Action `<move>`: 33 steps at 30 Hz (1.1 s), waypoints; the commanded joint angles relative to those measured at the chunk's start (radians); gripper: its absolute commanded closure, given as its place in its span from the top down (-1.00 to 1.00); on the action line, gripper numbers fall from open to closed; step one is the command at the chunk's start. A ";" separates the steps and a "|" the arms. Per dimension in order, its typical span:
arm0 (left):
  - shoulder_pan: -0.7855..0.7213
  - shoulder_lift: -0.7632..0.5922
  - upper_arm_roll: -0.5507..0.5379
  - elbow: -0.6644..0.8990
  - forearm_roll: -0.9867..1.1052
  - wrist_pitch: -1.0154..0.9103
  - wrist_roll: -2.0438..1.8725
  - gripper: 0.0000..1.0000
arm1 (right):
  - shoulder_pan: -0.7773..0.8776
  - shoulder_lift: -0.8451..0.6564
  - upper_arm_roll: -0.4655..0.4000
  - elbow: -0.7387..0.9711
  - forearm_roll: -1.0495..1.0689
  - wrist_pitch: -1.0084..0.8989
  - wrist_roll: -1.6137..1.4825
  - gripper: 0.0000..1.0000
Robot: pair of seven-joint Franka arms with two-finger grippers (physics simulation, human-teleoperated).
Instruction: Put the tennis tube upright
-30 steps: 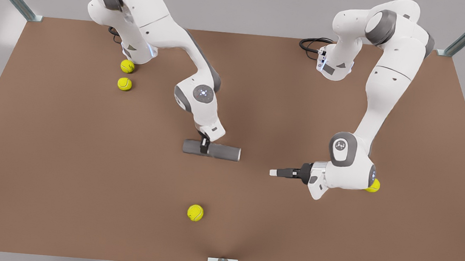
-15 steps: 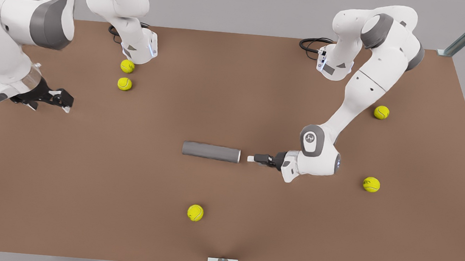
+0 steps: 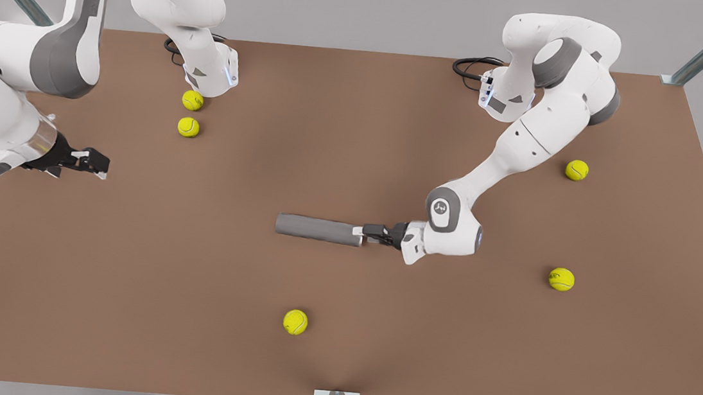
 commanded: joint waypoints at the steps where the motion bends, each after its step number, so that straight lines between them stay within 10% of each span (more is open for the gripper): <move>1: -0.001 0.000 0.000 0.000 -0.030 0.000 0.000 0.98 | 0.002 0.000 -0.001 0.000 0.000 0.000 0.000 1.00; 27: -0.056 0.089 -0.002 0.051 -0.193 -0.002 0.126 0.97 | -0.006 0.018 -0.002 0.009 0.014 0.005 0.005 1.00; 33: -0.053 0.089 -0.002 0.055 -0.219 -0.011 0.132 0.67 | -0.003 0.028 -0.002 0.009 0.014 0.009 0.006 1.00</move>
